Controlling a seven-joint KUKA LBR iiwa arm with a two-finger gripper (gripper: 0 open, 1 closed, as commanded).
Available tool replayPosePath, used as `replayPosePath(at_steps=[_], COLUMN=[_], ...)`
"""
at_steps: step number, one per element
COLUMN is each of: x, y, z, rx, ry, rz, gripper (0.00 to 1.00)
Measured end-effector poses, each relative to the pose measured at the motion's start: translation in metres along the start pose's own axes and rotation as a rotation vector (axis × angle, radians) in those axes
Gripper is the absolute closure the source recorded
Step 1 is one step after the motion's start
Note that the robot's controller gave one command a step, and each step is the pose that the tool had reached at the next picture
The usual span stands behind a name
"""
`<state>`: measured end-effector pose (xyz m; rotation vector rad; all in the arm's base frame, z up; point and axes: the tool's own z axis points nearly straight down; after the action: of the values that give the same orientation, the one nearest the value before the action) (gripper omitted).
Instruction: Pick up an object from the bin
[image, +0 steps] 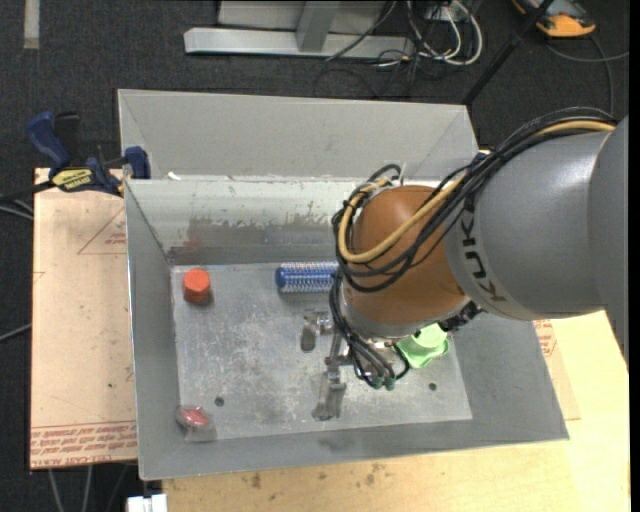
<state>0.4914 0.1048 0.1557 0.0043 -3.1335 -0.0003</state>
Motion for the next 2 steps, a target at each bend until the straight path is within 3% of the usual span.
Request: replayPosePath(at_steps=[1, 2], x=[0.005, 0.012], y=[-0.045, -0.005], z=[0.084, 0.056], rx=[-0.001, -0.002], ry=[-0.025, -0.010], rz=[-0.256, -0.049], gripper=[0.00, 0.00])
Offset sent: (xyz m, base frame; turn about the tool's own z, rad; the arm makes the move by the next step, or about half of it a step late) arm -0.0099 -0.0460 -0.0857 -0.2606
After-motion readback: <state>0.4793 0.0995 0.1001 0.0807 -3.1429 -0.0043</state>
